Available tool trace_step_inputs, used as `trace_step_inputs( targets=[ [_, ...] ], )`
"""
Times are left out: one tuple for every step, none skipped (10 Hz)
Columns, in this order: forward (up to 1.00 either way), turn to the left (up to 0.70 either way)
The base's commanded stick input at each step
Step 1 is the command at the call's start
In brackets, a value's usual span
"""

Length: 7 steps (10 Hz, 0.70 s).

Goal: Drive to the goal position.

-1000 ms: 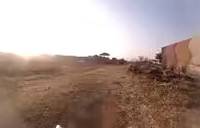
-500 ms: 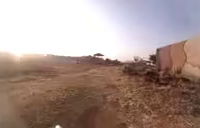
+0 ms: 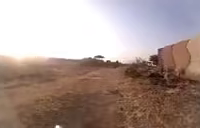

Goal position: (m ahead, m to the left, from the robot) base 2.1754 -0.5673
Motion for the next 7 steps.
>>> trace_step_inputs(
  targets=[
    [0.7,0.0],
    [0.7,0.0],
    [0.7,0.0],
    [0.7,0.0],
    [0.7,0.0],
    [0.7,0.0],
    [0.7,0.0]
  ],
)
